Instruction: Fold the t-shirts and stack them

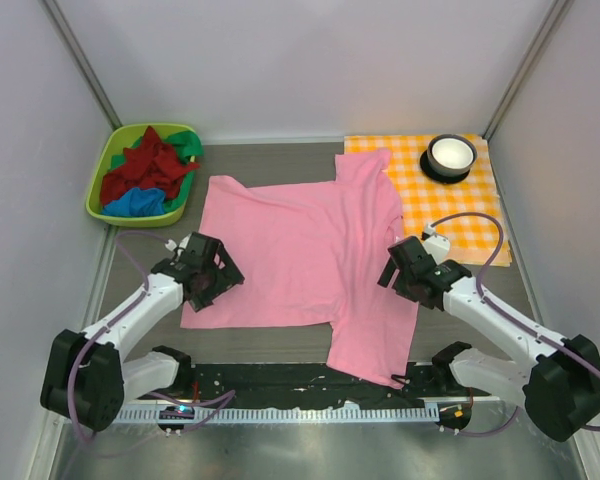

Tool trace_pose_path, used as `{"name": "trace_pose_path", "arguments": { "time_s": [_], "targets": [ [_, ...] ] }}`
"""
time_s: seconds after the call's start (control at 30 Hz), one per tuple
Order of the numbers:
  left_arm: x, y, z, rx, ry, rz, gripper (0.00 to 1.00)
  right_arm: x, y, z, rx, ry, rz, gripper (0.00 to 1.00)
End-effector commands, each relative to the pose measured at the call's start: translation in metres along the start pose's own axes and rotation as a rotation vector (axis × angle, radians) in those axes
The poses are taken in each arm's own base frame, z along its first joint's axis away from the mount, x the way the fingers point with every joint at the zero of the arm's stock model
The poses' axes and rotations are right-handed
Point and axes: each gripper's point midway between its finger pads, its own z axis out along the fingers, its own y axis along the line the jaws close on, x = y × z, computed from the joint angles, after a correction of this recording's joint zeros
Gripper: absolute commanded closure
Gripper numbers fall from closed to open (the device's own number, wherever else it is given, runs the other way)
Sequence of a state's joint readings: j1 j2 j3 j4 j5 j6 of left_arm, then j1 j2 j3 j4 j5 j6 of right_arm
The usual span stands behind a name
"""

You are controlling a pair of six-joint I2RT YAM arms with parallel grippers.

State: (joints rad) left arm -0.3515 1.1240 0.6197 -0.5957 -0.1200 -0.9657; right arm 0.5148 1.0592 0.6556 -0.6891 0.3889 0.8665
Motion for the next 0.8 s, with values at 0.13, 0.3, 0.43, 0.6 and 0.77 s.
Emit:
{"name": "trace_pose_path", "arguments": {
  "time_s": [0.13, 0.3, 0.43, 0.6, 0.77],
  "targets": [
    [-0.004, -0.019, 0.012, 0.044, 0.010, -0.015, 0.00, 0.001, -0.008, 0.012, 0.050, -0.034, 0.062, 0.09],
    [-0.012, -0.033, 0.013, 0.066, 0.008, -0.006, 0.00, -0.013, 0.020, 0.023, -0.011, -0.058, 0.063, 0.09],
    [-0.015, -0.036, 0.017, 0.063, 0.002, 0.008, 0.00, -0.011, 0.024, 0.042, 0.022, -0.059, 0.037, 0.09],
    [-0.014, -0.037, 0.023, 0.059, 0.013, 0.021, 0.00, 0.005, 0.014, 0.060, 0.075, -0.032, 0.017, 0.09],
    [-0.015, -0.035, 0.025, 0.053, 0.005, 0.033, 0.00, 0.031, -0.021, 0.058, 0.185, 0.033, 0.006, 0.09]
  ]
}}
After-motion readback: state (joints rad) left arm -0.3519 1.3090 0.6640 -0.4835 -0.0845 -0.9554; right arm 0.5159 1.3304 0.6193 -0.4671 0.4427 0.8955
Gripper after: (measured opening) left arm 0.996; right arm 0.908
